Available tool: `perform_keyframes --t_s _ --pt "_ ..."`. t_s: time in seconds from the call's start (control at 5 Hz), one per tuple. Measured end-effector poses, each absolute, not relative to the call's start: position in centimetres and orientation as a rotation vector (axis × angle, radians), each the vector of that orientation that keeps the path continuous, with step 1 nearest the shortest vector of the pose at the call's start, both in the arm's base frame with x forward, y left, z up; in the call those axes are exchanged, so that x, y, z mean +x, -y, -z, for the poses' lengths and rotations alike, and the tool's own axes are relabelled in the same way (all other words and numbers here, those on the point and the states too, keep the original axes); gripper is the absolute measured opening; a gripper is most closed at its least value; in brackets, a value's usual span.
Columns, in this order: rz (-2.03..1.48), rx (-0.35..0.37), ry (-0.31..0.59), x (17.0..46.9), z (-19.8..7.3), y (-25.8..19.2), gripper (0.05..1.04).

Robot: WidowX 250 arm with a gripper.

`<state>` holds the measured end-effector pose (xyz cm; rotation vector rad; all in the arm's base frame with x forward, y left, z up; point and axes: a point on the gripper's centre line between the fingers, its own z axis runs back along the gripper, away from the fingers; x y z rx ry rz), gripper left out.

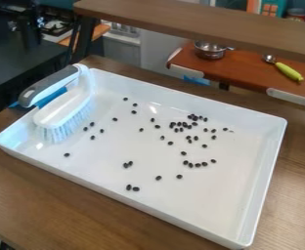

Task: Sweep into pile

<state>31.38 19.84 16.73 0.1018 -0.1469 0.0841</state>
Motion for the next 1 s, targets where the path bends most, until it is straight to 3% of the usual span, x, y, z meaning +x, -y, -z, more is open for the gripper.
perform_keyframes --t_s 0.6,1.0 --pt "-0.015 -0.006 0.125 31.8 -14.8 -18.7 1.000" --pt "-0.014 -0.037 0.116 32.1 -14.2 -19.3 1.000"
